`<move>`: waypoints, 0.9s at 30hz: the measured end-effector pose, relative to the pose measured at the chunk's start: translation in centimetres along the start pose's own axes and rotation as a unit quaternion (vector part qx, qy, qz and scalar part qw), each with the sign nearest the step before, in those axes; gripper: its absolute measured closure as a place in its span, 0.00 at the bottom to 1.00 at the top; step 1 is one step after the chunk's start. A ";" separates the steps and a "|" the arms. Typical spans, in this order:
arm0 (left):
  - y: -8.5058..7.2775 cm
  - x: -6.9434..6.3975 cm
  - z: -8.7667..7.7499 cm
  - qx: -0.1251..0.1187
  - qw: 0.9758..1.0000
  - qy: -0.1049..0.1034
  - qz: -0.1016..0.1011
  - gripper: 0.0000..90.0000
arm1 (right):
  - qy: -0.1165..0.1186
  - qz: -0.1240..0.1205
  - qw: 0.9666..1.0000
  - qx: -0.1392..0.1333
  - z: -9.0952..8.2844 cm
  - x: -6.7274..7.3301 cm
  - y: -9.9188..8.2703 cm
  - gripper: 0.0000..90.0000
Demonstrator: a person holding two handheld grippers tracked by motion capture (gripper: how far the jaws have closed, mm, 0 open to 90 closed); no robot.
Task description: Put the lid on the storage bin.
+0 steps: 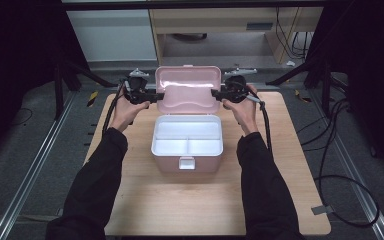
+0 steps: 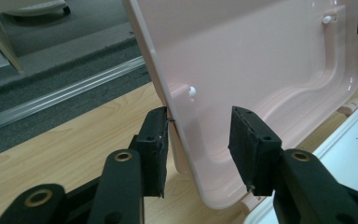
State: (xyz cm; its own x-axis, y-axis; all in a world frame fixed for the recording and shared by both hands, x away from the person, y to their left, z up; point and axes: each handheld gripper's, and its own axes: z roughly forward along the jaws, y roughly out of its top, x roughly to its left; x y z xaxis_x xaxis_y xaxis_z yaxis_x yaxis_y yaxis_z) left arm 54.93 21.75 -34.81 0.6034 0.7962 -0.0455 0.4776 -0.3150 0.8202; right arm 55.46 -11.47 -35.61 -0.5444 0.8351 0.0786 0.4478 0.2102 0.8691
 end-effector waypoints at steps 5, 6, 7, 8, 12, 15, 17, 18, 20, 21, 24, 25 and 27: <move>0.2 -0.4 -0.8 -0.003 1.000 0.000 0.012 0.69 | -0.004 -0.004 1.000 -0.017 -1.2 0.3 0.6 0.66; 0.3 -0.5 -1.0 -0.006 1.000 0.001 0.016 0.69 | -0.004 -0.005 1.000 -0.021 -1.4 0.3 0.7 0.67; 0.4 -0.6 -1.2 -0.011 1.000 0.002 0.017 0.69 | -0.004 -0.006 1.000 -0.024 -1.7 0.4 0.8 0.67; 0.5 -0.6 -1.5 -0.016 1.000 0.002 0.017 0.69 | -0.005 -0.010 1.000 -0.025 -1.9 0.5 1.0 0.67; 0.9 -1.0 -2.6 -0.022 0.999 0.001 0.024 0.70 | -0.008 -0.025 0.999 -0.030 -2.9 1.0 1.5 0.67; 0.8 -1.5 -3.5 -0.013 0.999 0.005 0.041 0.71 | -0.005 -0.033 0.999 -0.034 -3.7 1.5 1.4 0.68; 0.7 -1.9 -3.9 -0.009 0.999 0.007 0.051 0.71 | -0.006 -0.039 0.999 -0.034 -4.2 1.9 1.1 0.69; 0.7 -2.1 -4.1 -0.007 0.998 0.008 0.055 0.71 | -0.006 -0.043 0.999 -0.033 -4.5 2.1 1.0 0.69; 0.7 -2.4 -4.4 -0.005 0.998 0.008 0.062 0.71 | -0.009 -0.055 0.998 -0.030 -5.1 2.5 0.9 0.69; 0.5 -2.6 -4.5 -0.008 0.998 0.008 0.064 0.71 | -0.011 -0.059 0.998 -0.026 -5.4 2.6 0.9 0.69; 0.0 -3.0 -4.9 -0.012 0.998 0.003 0.066 0.71 | -0.009 -0.065 0.998 -0.023 -6.1 2.9 0.6 0.69; -0.2 -3.1 -5.0 -0.012 0.998 0.002 0.067 0.71 | -0.006 -0.066 0.998 -0.023 -6.4 2.9 0.5 0.69; -0.7 -3.3 -5.3 -0.015 0.998 -0.001 0.066 0.72 | -0.003 -0.068 0.997 -0.024 -6.8 3.2 0.1 0.69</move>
State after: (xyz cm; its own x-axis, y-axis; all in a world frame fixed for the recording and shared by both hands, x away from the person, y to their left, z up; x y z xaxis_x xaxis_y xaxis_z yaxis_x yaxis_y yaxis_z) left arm 49.23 22.09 -32.28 0.6613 0.7474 0.0635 0.3744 -0.4022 0.8355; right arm 48.91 -12.25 -31.92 -0.5931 0.8038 -0.0453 0.3359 0.2982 0.8935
